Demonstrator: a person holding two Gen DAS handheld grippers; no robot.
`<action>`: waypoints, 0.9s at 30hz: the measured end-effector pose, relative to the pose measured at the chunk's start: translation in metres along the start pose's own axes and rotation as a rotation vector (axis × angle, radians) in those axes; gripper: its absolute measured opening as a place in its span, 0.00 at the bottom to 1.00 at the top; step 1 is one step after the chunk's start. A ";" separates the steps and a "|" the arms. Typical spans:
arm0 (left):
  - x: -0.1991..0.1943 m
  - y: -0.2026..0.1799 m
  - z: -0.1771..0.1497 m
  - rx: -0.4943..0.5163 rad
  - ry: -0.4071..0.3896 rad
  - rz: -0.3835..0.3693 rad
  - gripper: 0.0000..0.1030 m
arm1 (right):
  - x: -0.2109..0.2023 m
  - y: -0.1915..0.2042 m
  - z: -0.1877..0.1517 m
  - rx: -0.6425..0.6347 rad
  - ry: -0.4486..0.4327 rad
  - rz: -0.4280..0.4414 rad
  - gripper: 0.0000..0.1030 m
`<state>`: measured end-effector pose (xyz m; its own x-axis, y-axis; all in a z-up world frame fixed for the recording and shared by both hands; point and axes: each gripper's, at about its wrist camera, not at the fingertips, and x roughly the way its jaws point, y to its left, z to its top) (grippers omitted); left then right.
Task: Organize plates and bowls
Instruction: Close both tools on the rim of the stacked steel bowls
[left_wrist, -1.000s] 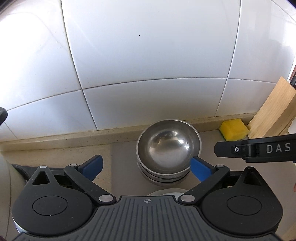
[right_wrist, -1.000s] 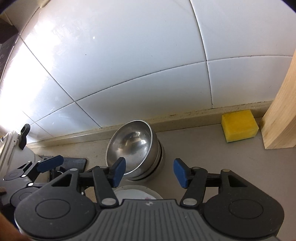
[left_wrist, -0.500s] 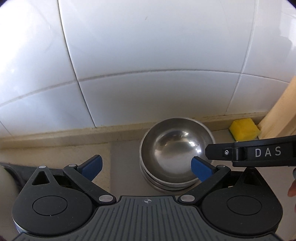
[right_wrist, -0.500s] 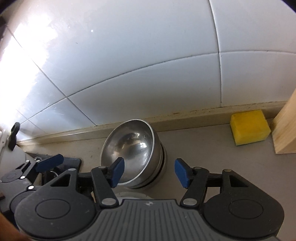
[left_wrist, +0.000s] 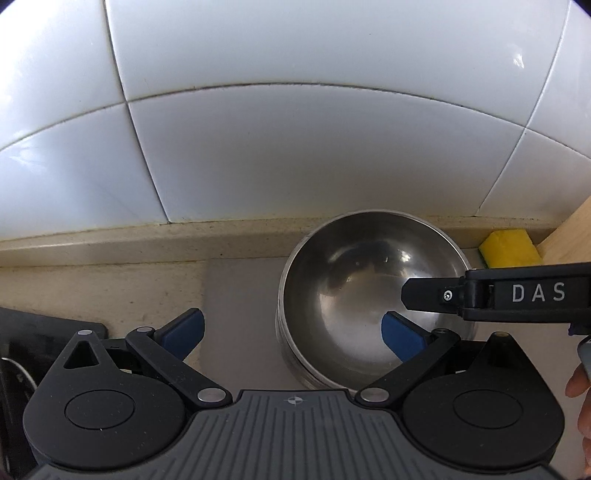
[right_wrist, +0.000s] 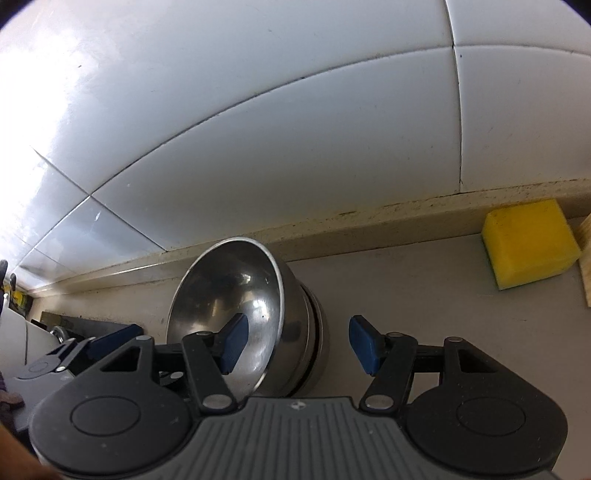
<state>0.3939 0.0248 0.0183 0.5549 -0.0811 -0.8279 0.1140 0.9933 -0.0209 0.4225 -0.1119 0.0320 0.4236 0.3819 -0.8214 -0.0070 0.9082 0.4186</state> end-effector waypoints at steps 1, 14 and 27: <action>0.001 0.001 0.000 -0.004 0.003 -0.007 0.95 | 0.000 -0.001 -0.001 0.007 0.002 0.004 0.40; 0.030 0.012 -0.002 -0.065 0.063 -0.056 0.94 | 0.024 -0.009 -0.002 0.061 0.049 0.046 0.40; 0.037 0.016 -0.006 -0.105 0.056 -0.238 0.82 | 0.035 -0.035 0.000 0.159 0.081 0.141 0.43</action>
<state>0.4117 0.0381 -0.0164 0.4760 -0.3120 -0.8223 0.1485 0.9501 -0.2745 0.4376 -0.1307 -0.0114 0.3548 0.5215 -0.7760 0.0848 0.8086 0.5822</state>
